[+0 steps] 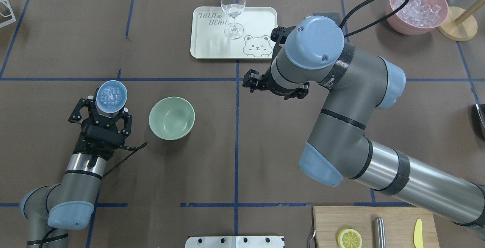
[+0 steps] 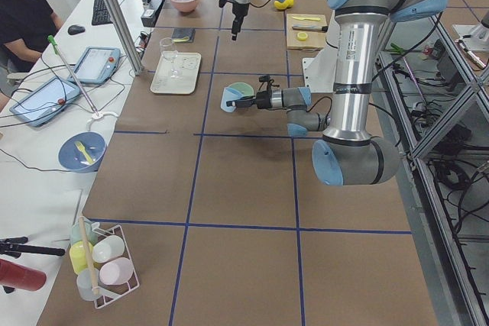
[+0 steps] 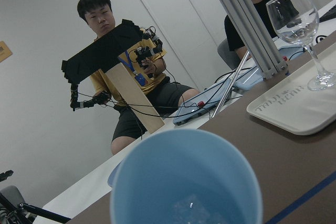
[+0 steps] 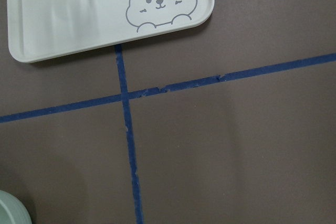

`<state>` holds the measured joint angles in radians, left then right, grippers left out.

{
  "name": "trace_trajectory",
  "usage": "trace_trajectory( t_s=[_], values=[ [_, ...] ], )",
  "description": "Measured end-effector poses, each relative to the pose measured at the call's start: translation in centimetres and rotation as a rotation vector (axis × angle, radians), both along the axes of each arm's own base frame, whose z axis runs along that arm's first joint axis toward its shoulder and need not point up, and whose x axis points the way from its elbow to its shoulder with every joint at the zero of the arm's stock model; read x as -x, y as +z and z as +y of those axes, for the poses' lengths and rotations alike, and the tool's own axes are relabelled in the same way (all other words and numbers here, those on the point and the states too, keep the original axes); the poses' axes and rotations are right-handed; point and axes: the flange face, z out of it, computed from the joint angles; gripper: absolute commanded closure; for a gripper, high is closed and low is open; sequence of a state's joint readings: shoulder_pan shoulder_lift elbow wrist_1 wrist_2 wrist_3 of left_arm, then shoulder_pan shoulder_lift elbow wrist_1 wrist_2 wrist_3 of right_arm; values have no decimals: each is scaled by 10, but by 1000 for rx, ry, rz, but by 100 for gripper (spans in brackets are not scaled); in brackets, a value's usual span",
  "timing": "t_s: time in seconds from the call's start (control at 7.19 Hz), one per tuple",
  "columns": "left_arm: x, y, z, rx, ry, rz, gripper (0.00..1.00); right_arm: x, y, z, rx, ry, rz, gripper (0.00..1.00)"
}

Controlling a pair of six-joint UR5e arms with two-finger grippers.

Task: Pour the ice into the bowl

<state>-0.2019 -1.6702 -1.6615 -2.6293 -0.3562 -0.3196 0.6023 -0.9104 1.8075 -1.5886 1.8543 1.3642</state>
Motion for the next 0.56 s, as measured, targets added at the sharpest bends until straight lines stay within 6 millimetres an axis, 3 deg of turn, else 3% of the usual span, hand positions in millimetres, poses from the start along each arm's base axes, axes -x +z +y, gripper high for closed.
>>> trace_trajectory(
  t_s=[0.28,0.56],
  values=[
    [-6,-5,-2,-35,-9,-304,100,-3,6,1,-3,0,1,0],
    [-17,-29,-2,-73,-69,-479,100,-11,16,5,-19,-11,-20,0]
  ],
)
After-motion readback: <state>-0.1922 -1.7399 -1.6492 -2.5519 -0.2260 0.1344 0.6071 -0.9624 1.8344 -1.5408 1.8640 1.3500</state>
